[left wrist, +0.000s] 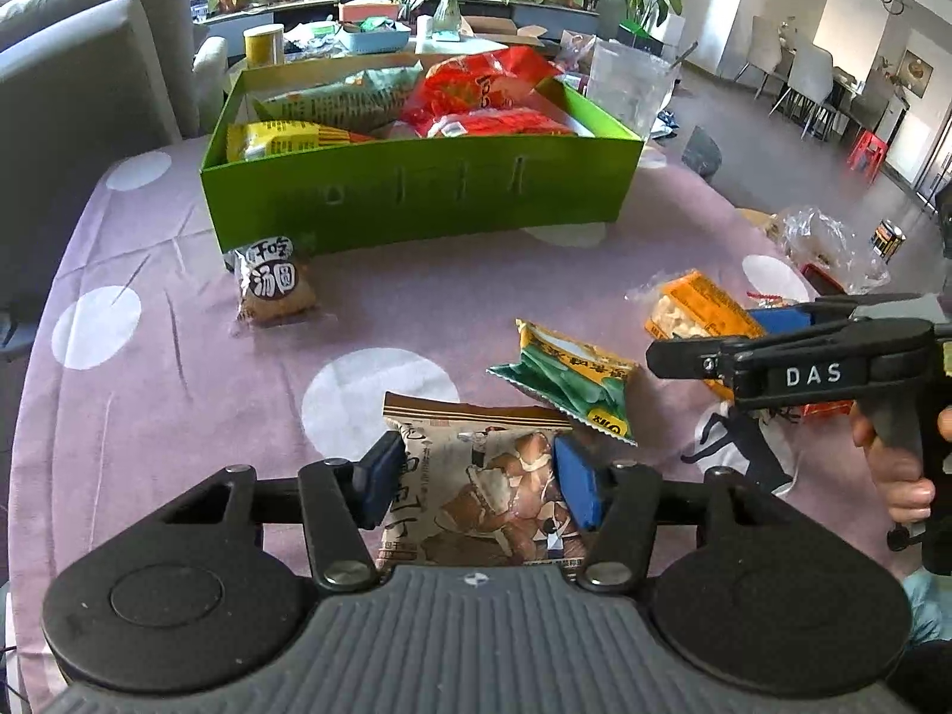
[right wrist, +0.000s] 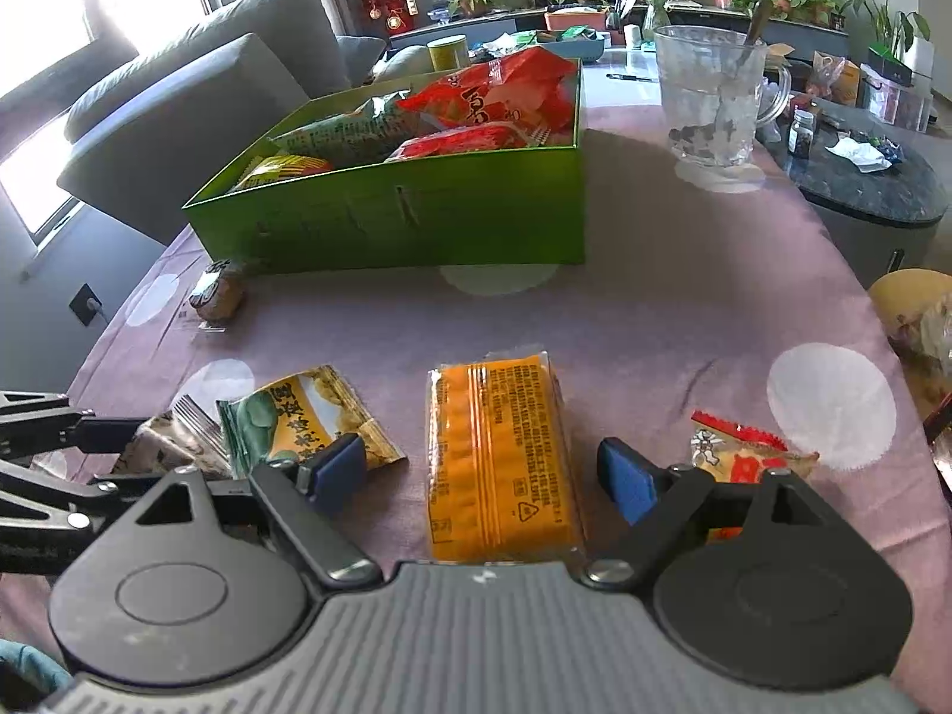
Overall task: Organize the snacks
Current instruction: 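Grasp the orange cake packet with the right gripper while the left gripper grasps the brown mushroom bag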
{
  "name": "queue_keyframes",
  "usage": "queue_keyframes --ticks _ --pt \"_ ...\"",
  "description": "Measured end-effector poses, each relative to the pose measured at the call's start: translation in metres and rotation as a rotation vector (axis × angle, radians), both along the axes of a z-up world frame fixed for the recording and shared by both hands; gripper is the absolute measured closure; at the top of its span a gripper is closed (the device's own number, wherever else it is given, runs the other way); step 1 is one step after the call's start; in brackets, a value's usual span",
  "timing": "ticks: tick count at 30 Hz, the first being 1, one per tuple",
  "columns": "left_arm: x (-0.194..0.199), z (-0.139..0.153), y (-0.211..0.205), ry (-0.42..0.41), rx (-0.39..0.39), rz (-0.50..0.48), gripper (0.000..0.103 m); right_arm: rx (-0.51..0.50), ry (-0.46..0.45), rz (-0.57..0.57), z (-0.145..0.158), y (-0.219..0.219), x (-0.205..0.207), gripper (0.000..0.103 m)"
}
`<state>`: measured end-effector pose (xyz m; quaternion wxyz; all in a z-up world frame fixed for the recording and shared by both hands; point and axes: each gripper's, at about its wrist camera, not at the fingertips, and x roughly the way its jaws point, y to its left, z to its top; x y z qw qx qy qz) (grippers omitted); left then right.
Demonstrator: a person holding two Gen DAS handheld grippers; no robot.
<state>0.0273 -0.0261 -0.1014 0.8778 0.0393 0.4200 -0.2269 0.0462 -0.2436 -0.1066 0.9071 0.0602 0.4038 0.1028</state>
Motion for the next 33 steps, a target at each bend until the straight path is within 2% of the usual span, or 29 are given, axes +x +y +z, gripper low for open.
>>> queue_keyframes --ticks 5,7,9,12,14,16,18,19,22,25,33 --pt "0.0 -0.002 0.001 0.005 0.017 0.005 0.049 -0.005 -0.002 0.006 0.0 0.002 -0.001 0.04" --pt "0.0 -0.007 -0.002 0.014 0.045 0.009 0.044 -0.004 0.0 0.005 0.0 0.001 -0.001 0.04" --pt "-0.001 -0.012 -0.005 0.022 0.072 0.006 0.029 -0.004 0.003 0.005 0.0 0.001 -0.001 0.04" --pt "-0.003 -0.017 -0.01 0.023 0.115 -0.014 0.029 -0.003 0.005 0.007 -0.001 0.001 -0.001 0.04" --pt "-0.005 -0.018 -0.012 0.003 0.13 -0.024 0.03 -0.002 0.006 0.007 -0.001 0.001 -0.001 0.04" --pt "-0.005 -0.017 -0.01 -0.016 0.114 -0.029 0.046 -0.006 0.006 0.008 -0.002 0.001 0.0 0.04" --pt "-0.003 -0.014 -0.007 0.001 0.091 -0.028 0.05 -0.016 0.005 0.013 -0.002 0.003 -0.001 0.04" --pt "-0.003 -0.012 -0.006 0.004 0.073 -0.028 0.05 -0.024 0.003 0.02 -0.002 0.004 -0.001 0.04" --pt "-0.005 -0.003 -0.005 -0.03 0.055 -0.023 0.05 -0.048 -0.007 0.024 0.001 0.006 -0.002 0.053" --pt "-0.007 0.008 -0.003 -0.058 0.038 -0.017 0.05 0.016 -0.003 0.017 0.006 0.0 -0.002 0.056" --pt "-0.006 0.025 0.001 -0.099 0.01 -0.004 0.05 0.037 -0.054 0.026 0.022 0.001 -0.007 0.056"
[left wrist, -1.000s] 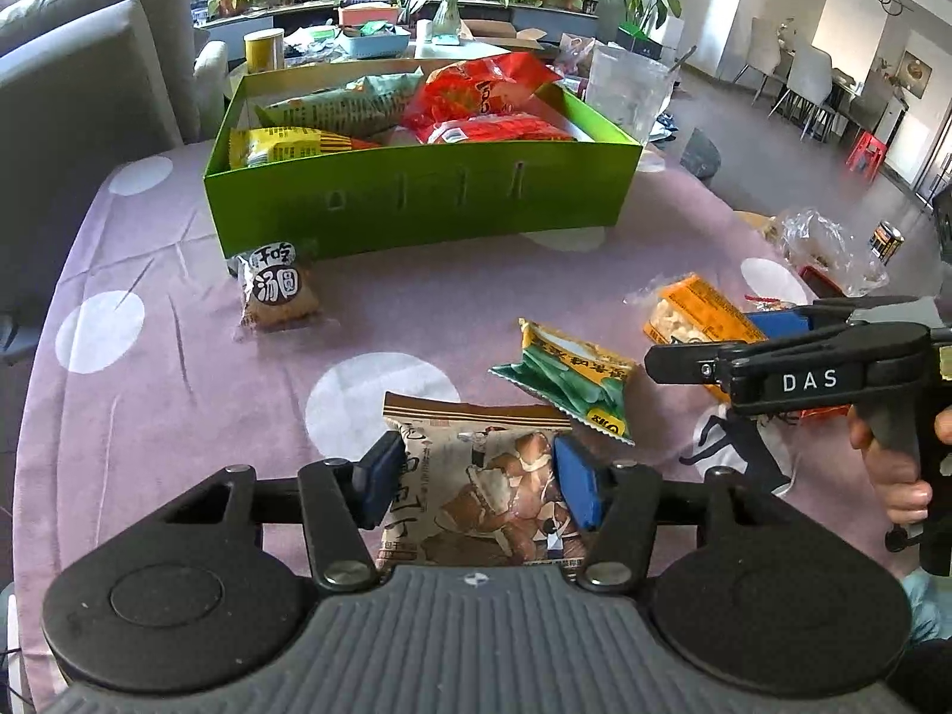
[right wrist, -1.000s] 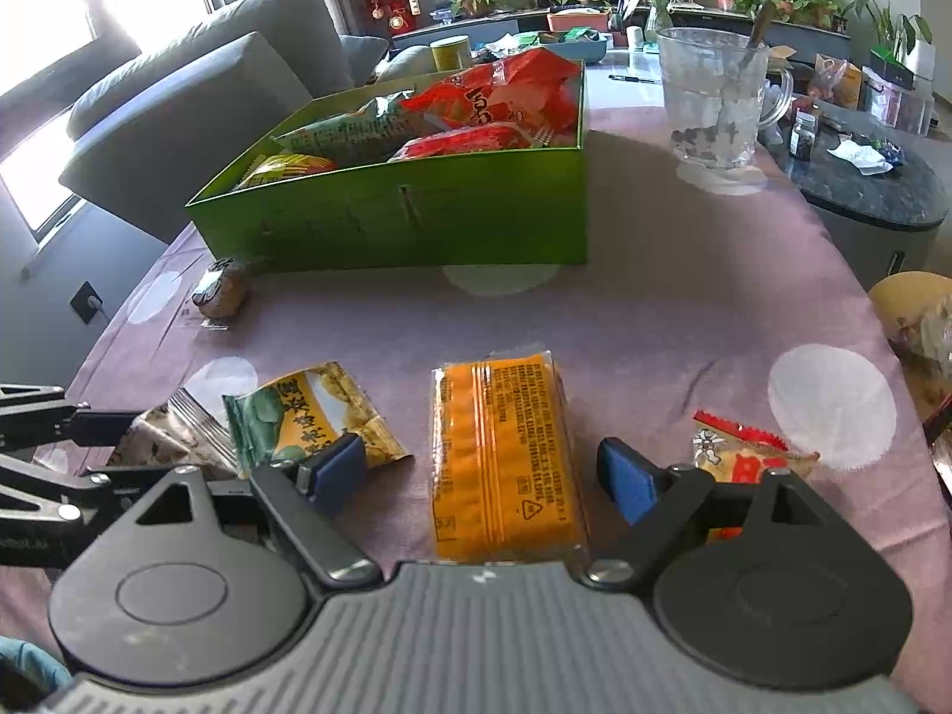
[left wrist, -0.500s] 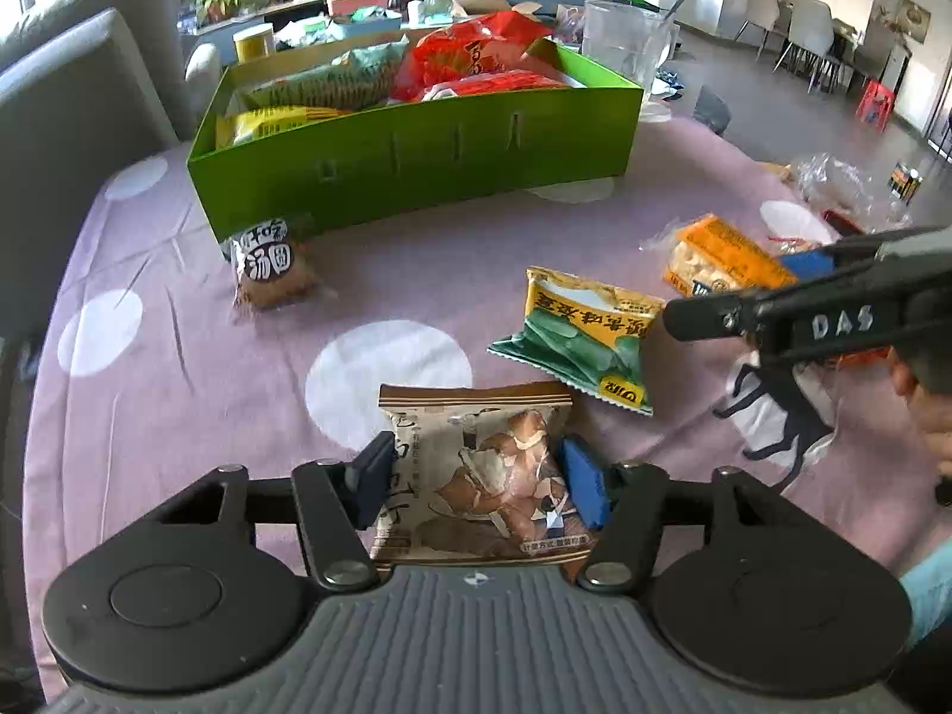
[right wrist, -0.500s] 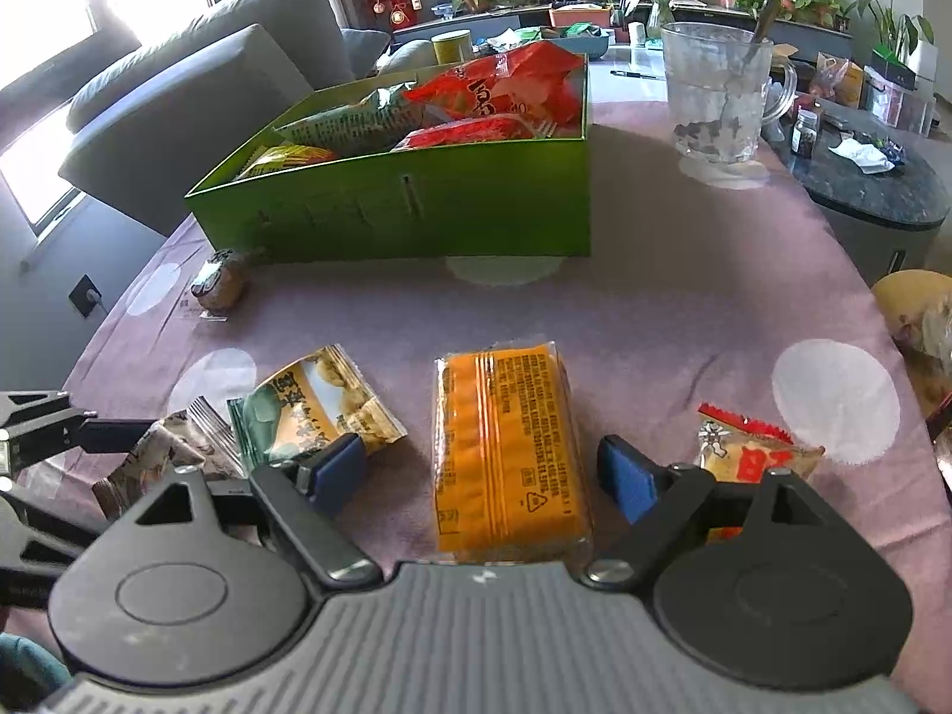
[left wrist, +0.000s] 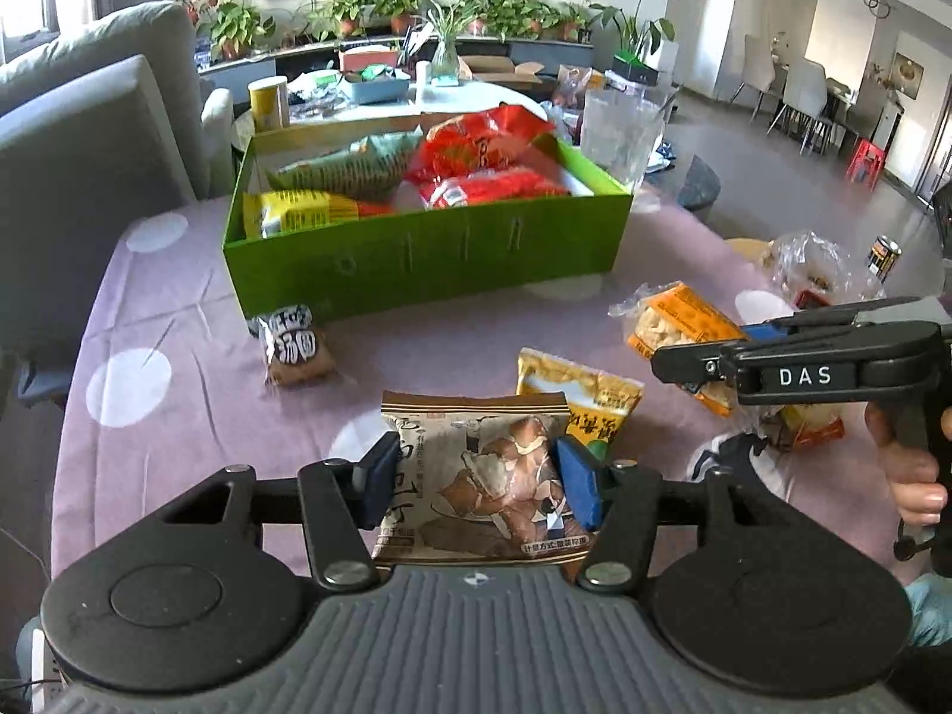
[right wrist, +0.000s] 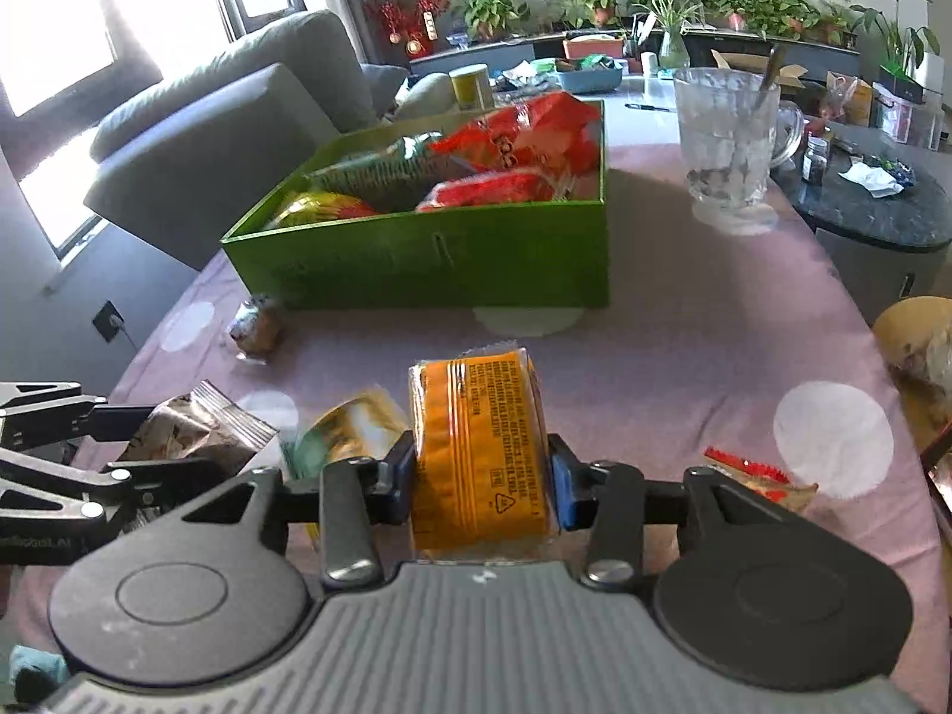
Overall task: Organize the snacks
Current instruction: 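Grasp the orange cake packet with the right gripper while the left gripper grasps the brown mushroom bag, then carry both packets into the green box and open both grippers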
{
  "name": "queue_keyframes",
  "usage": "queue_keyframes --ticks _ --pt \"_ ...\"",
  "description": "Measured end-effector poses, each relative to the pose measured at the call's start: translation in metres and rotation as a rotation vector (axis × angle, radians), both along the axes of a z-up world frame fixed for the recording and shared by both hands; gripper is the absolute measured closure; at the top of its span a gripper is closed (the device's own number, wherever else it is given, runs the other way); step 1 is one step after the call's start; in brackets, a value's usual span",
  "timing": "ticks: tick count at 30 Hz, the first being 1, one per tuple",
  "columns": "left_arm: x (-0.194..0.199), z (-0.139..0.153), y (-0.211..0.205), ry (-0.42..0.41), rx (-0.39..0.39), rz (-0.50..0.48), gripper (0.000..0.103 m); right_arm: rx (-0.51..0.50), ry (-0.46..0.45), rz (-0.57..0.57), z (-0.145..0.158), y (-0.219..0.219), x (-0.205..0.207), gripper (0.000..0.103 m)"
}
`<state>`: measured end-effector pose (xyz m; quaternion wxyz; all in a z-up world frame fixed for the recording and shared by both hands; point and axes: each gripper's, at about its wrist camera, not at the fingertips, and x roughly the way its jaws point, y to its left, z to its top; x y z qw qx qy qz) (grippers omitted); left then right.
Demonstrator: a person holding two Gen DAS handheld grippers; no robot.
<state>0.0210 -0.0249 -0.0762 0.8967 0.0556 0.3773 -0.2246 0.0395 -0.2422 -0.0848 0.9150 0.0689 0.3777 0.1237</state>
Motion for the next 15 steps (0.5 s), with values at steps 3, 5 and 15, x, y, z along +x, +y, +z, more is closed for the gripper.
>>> queue_keyframes --ticks 3,5,15 --pt "0.001 0.004 -0.001 -0.013 -0.001 -0.005 0.05 0.001 -0.012 0.007 0.005 0.002 0.0 0.056" --pt "0.002 0.008 -0.001 -0.023 0.0 -0.005 0.05 0.002 -0.022 0.012 0.008 0.003 0.002 0.056" --pt "0.019 0.025 -0.002 -0.057 -0.018 0.008 0.05 0.024 -0.098 0.045 0.041 0.013 0.028 0.056"
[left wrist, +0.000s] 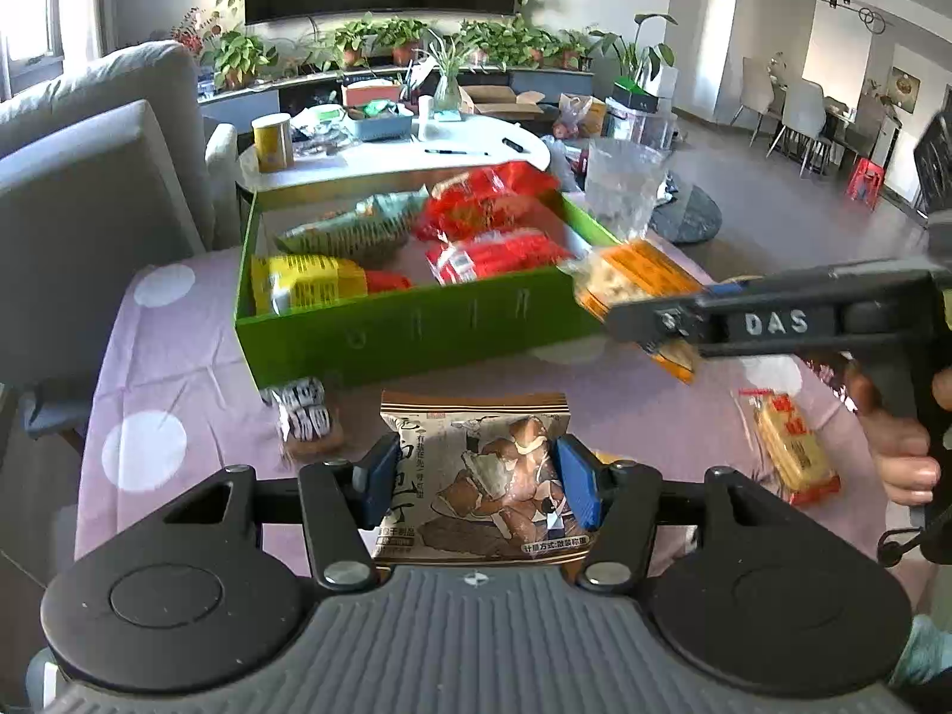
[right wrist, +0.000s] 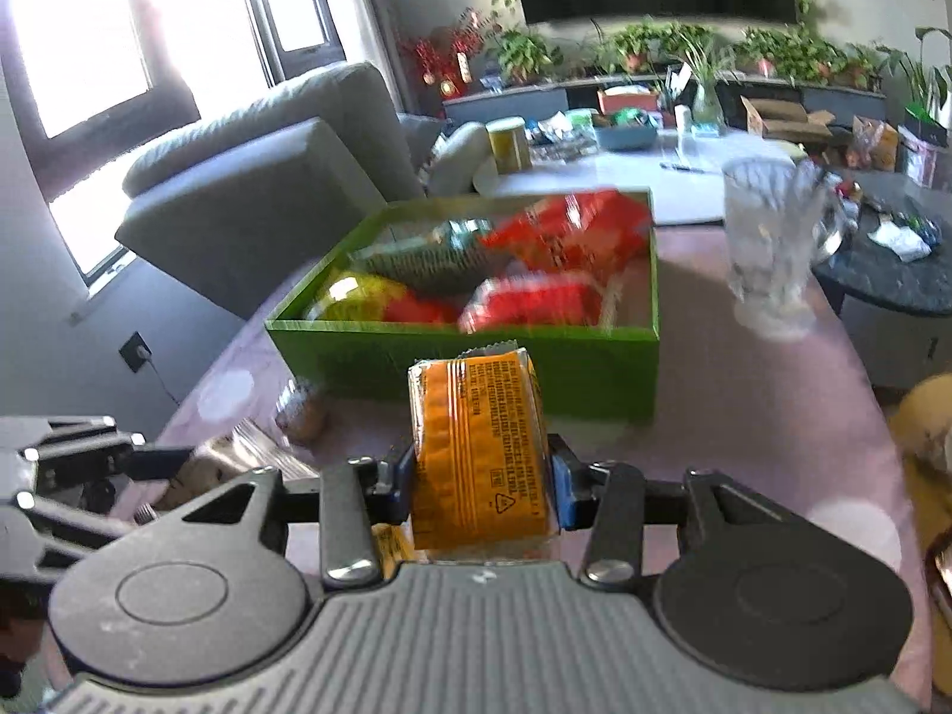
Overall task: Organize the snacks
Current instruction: 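Carry both packets into the green box and open both grippers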
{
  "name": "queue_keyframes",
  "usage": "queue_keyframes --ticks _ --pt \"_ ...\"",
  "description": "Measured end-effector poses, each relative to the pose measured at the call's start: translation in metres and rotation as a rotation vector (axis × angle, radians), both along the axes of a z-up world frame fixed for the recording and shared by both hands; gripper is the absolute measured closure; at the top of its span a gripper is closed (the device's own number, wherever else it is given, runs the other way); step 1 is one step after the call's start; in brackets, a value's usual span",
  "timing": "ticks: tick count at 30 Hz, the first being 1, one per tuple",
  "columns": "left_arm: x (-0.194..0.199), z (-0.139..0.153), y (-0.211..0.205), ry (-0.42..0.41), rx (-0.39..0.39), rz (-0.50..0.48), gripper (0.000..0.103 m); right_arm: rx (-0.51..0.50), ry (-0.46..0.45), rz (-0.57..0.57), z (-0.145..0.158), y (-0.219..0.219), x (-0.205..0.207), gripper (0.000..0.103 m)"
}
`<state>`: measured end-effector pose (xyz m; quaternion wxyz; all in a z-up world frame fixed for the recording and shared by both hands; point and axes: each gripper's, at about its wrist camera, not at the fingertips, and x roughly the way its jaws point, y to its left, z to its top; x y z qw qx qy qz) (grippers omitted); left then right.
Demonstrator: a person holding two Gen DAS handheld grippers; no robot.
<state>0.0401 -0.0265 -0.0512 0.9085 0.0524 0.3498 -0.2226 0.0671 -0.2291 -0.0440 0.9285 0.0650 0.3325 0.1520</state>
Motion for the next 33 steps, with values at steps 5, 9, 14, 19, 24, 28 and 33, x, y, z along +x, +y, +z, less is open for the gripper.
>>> queue_keyframes --ticks 5,9,14,19,24,28,33 --pt "0.014 0.013 0.0 -0.038 -0.003 0.016 0.05 0.023 -0.036 -0.001 0.015 0.009 0.021 0.056" --pt "0.021 0.016 0.003 -0.043 -0.019 0.026 0.05 0.069 -0.031 -0.005 0.023 0.011 0.039 0.056" --pt "0.023 0.015 0.006 -0.038 -0.017 0.034 0.05 0.086 -0.013 0.007 0.024 0.023 0.065 0.056" --pt "0.03 0.017 0.012 -0.036 -0.024 0.054 0.05 0.108 0.016 -0.015 0.023 0.031 0.092 0.056" --pt "0.041 0.015 0.015 -0.031 -0.026 0.079 0.05 0.121 0.022 -0.068 0.018 0.034 0.114 0.054" --pt "0.055 0.015 0.013 -0.037 -0.028 0.082 0.05 0.207 -0.003 -0.126 0.011 0.02 0.115 0.027" --pt "0.09 0.017 0.006 -0.05 -0.024 0.112 0.05 0.274 -0.041 -0.165 0.014 -0.007 0.096 0.027"
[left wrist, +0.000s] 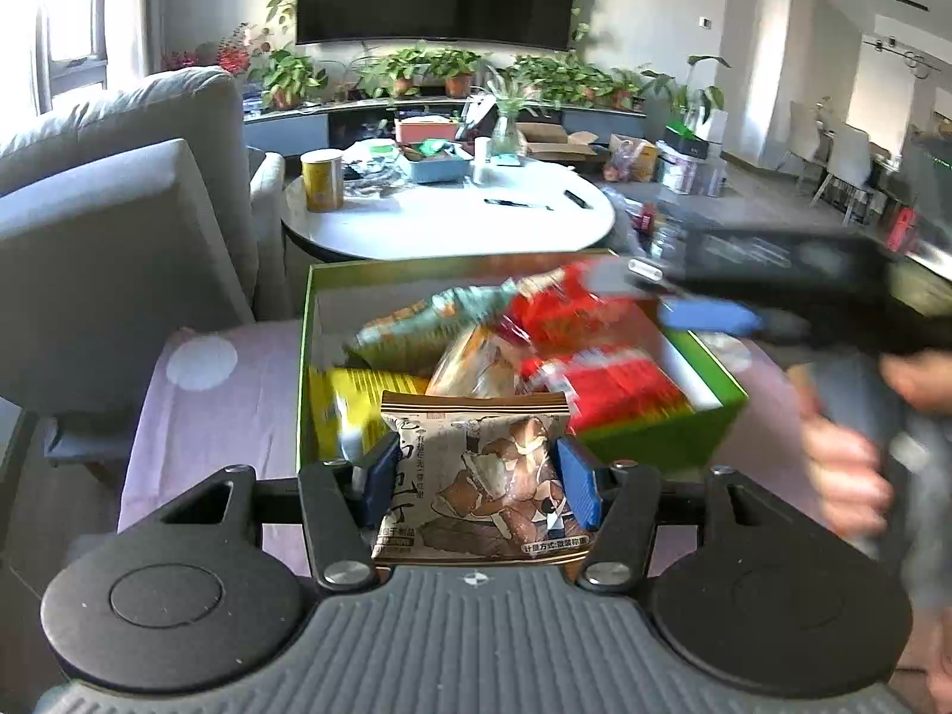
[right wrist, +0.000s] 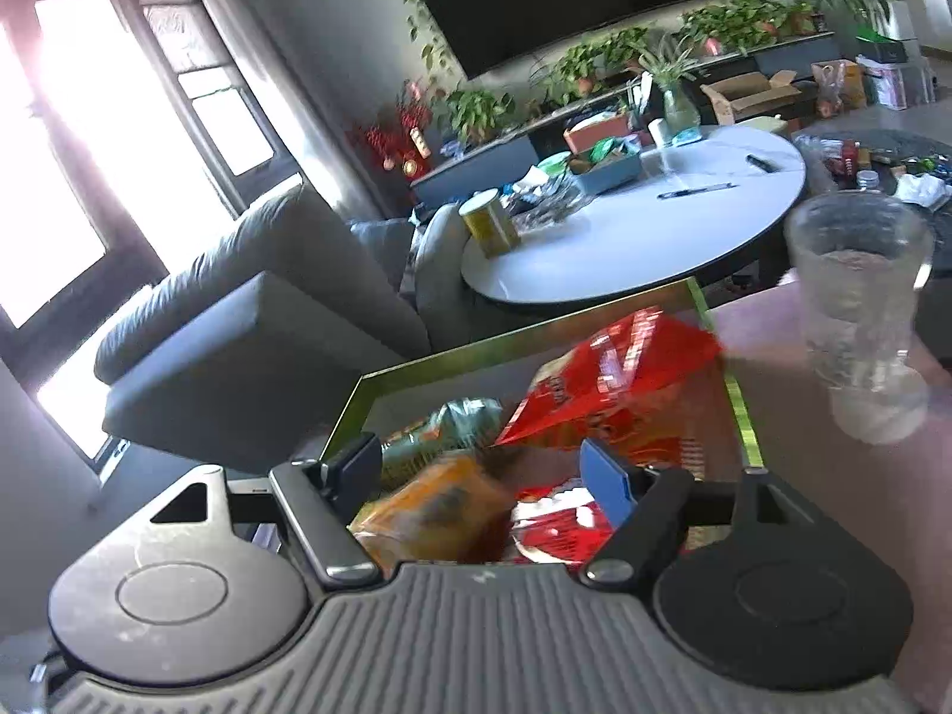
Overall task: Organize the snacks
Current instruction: 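Carry both packets into the green box and open both grippers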
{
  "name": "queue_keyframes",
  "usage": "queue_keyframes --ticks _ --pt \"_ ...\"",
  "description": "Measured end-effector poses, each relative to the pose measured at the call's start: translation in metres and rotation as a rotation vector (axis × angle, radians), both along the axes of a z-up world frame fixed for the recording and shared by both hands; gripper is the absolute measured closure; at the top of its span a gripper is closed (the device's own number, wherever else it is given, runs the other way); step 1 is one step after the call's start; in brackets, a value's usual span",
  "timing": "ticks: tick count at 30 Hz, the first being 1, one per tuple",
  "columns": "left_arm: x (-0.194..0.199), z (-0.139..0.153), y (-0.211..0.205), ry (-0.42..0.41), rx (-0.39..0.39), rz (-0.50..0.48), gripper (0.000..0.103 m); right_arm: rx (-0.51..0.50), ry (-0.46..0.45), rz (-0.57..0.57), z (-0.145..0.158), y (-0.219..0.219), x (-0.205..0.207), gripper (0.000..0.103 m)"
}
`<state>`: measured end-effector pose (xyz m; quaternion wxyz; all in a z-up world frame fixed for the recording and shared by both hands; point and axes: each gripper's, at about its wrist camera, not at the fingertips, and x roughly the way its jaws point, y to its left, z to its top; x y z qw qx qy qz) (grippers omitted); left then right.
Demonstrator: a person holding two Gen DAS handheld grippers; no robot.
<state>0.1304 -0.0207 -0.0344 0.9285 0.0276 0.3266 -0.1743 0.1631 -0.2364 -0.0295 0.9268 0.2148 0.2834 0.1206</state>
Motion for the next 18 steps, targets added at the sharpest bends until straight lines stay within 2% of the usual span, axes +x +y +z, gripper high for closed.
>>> queue_keyframes --ticks 5,9,18 --pt "0.03 -0.002 -0.007 0.032 -0.044 0.018 0.05 -0.041 -0.017 -0.009 0.004 -0.019 -0.024 0.027" --pt "0.044 -0.008 -0.022 0.045 -0.003 -0.002 0.05 -0.063 -0.011 -0.041 -0.001 -0.034 -0.036 0.027" --pt "0.083 -0.029 -0.041 0.111 0.045 -0.007 0.051 -0.03 -0.006 -0.056 -0.003 -0.044 -0.048 0.027"
